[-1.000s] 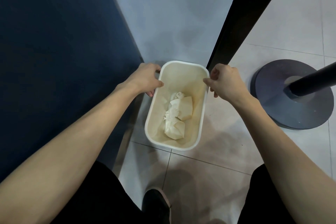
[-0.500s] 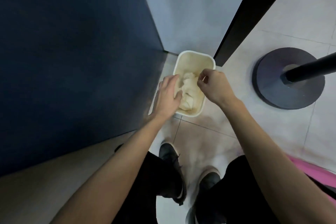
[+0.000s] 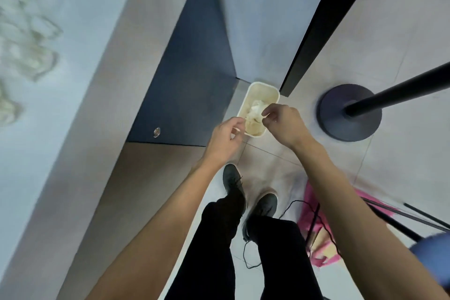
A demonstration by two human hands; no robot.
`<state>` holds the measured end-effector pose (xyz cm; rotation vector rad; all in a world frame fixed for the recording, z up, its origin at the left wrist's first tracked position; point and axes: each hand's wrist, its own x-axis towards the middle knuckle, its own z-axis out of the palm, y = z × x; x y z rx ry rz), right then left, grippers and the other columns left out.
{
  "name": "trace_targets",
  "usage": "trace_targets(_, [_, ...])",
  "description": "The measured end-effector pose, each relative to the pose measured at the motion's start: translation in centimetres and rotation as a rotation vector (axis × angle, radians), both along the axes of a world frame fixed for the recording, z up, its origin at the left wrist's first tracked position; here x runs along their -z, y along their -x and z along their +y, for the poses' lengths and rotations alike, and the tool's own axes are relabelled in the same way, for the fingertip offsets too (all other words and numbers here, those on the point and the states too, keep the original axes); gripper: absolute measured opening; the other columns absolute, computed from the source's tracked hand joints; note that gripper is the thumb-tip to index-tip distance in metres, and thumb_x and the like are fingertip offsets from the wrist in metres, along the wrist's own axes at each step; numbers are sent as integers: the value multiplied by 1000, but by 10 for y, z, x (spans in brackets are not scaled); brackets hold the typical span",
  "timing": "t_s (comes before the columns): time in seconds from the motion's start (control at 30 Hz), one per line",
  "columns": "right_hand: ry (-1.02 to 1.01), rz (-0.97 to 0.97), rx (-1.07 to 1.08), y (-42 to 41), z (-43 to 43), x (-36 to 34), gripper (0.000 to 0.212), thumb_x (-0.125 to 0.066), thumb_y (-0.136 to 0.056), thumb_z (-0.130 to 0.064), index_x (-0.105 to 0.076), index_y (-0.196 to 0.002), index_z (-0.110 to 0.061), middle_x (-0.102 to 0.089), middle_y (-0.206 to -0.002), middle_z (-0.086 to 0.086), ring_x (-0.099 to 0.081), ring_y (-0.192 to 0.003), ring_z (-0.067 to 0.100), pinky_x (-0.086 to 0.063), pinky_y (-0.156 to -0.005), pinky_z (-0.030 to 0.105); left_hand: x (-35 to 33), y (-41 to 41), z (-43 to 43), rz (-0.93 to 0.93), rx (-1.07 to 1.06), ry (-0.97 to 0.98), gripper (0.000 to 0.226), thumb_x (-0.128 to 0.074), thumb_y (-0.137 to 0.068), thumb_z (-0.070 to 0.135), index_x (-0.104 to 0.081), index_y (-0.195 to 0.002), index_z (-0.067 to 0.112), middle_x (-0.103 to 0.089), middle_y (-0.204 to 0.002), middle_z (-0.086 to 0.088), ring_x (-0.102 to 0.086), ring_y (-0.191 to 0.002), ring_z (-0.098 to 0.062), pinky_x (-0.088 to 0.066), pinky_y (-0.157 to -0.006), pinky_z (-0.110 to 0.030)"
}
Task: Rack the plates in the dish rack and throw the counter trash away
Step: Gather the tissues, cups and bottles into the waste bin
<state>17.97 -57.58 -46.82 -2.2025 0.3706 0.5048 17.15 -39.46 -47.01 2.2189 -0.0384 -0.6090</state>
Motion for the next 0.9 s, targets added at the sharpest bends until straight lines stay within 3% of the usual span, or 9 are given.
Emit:
trace_targets(0.1, [-11, -85, -50, 18, 18, -63, 22, -55, -86, -10, -69, -104, -12, -70, -94, 5, -63, -90, 21, -45, -78, 26, -58, 18, 10, -26, -82, 33, 21, -58, -96, 8, -69, -113, 16, -71, -102, 3, -64, -95, -10, -44, -80, -8])
trace_targets(0.2, [-15, -166, -123, 38, 36, -119, 22, -54, -88, -11, -69, -104, -12, -71, -95, 5, -63, -91, 19, -47, -82, 27, -111, 40, 23, -78, -133, 50, 20, -59, -96, 10, -69, -111, 17, -72, -99, 4, -65, -94, -5, -47, -83, -14])
trace_targets(0.37, [-17, -247, -238, 71, 56, -189, 21, -55, -88, -10, -68, -104, -15, -69, -97, 0, -59, -92, 14, -45, -80, 25, -178, 75, 44, -130, -160, 69, 23, -57, -95, 8, -70, -112, 16, -73, -98, 5, -65, -90, -1, -46, -79, -12])
trace_targets(0.57, [-47, -369, -364, 99, 80, -242, 19, -57, -88, -8, -66, -103, -16, -66, -99, -5, -57, -98, 14, -45, -83, 26, -233, 111, 83, -200, -254, 74, 24, -56, -96, 12, -68, -116, 19, -71, -101, 10, -63, -94, 3, -48, -80, -13])
trace_targets(0.7, [-100, -452, -468, 111, 101, -270, 17, -60, -89, -6, -67, -102, -14, -68, -96, -5, -58, -87, 6, -40, -76, 7, -260, 137, 107, -251, -349, 97, 23, -58, -97, 13, -68, -116, 19, -71, -103, 12, -63, -96, 1, -42, -77, -6])
trace_targets(0.8, [-132, -453, -568, 117, 123, -283, 15, -59, -90, -9, -66, -101, -17, -66, -91, -5, -59, -84, 7, -42, -72, 12, -277, 159, 125, -270, -424, 123, 24, -58, -97, 11, -68, -117, 20, -71, -102, 12, -62, -96, 2, -41, -75, -5])
trace_targets(0.9, [-166, -450, -675, 125, 156, -297, 16, -59, -92, -11, -66, -104, -18, -66, -93, -6, -59, -86, 6, -40, -72, 9, -291, 183, 150, -293, -524, 141, 23, -59, -97, 13, -68, -115, 25, -71, -102, 16, -62, -96, 2, -43, -77, -8])
